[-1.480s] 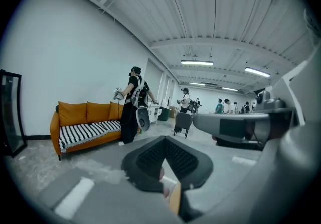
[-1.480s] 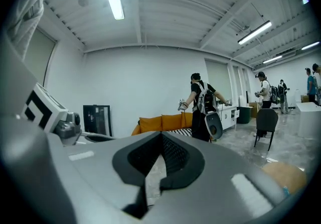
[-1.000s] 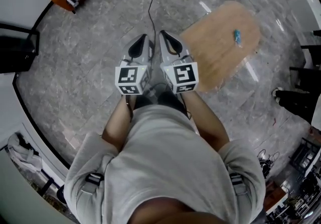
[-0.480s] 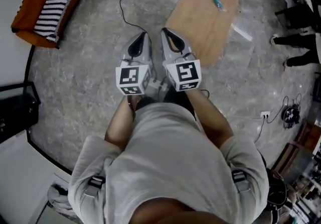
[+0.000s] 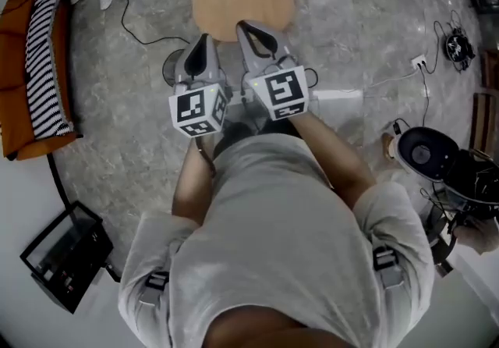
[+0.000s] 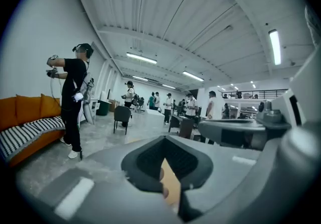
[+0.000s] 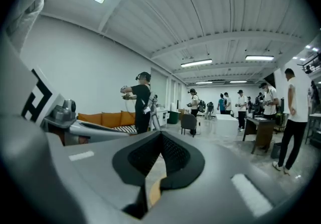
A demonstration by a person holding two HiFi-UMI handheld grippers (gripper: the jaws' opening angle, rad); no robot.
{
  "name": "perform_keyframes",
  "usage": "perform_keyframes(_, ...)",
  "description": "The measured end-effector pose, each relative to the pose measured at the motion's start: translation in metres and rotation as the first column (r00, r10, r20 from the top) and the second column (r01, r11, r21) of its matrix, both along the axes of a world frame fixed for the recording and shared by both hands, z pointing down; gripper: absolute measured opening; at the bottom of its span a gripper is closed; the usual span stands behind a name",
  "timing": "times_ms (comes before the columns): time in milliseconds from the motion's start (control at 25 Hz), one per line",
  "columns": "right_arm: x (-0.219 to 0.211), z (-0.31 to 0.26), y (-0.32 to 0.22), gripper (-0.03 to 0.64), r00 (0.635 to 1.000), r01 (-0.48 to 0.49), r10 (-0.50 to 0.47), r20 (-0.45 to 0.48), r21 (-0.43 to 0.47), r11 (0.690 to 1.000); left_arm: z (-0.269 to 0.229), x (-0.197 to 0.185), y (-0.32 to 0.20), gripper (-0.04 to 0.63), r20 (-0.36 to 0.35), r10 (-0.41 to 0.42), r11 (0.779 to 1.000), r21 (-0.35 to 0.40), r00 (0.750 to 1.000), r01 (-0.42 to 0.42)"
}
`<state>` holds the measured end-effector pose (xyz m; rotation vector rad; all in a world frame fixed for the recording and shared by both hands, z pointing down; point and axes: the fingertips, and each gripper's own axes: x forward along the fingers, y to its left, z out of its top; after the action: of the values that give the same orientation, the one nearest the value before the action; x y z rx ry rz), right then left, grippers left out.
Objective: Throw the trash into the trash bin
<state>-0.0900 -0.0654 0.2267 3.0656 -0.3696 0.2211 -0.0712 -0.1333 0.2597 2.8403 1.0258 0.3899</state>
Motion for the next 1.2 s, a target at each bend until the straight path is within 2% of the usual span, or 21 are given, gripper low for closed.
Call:
perform_keyframes(240, -0.029, -0.002, 0.147, 0.008, 0.990, -0.139, 0.139, -0.033, -0.012, 0.990, 0.001, -0.010, 0.121, 0.015, -0.018, 0.074, 0.997, 0.013, 0.997, -0.074)
perform_keyframes(440, -0.051, -0.002, 0.273, 0.008, 0.984, -0.174, 0.173, -0.045, -0.007, 0.985, 0.004, -0.023, 0.250, 0.015, 0.017, 0.097, 0.995, -0.008, 0.995, -0.097)
perform_keyframes(600, -0.057, -0.008, 0.341, 0.008, 0.982, -0.183, 0.182, -0.058, -0.011, 0.983, -0.001, -0.035, 0.318, 0.015, 0.025, 0.123, 0.992, 0.002, 0.992, -0.123)
perform_keyframes(720, -0.063, -0.018, 0.374, 0.008, 0.979, -0.191, 0.191, -0.072, 0.012, 0.982, -0.013, -0.039, 0.351, 0.015, 0.003, 0.127, 0.992, 0.006, 0.992, -0.127)
perform_keyframes(840, -0.051, -0.020, 0.394, 0.008, 0.982, -0.174, 0.175, -0.076, 0.021, 0.985, -0.023, -0.027, 0.376, 0.015, -0.024, 0.112, 0.994, 0.004, 0.993, -0.112)
perform_keyframes(1000, -0.019, -0.013, 0.413, 0.008, 0.986, -0.142, 0.145, -0.077, 0.041, 0.989, -0.021, 0.005, 0.398, 0.015, -0.029, 0.079, 0.997, -0.008, 0.996, -0.079)
perform_keyframes(1200, 0.043, 0.009, 0.430, 0.008, 0.995, -0.087, 0.087, -0.048, 0.018, 0.996, 0.000, 0.060, 0.424, 0.015, -0.008, 0.047, 0.999, -0.020, 0.999, -0.047)
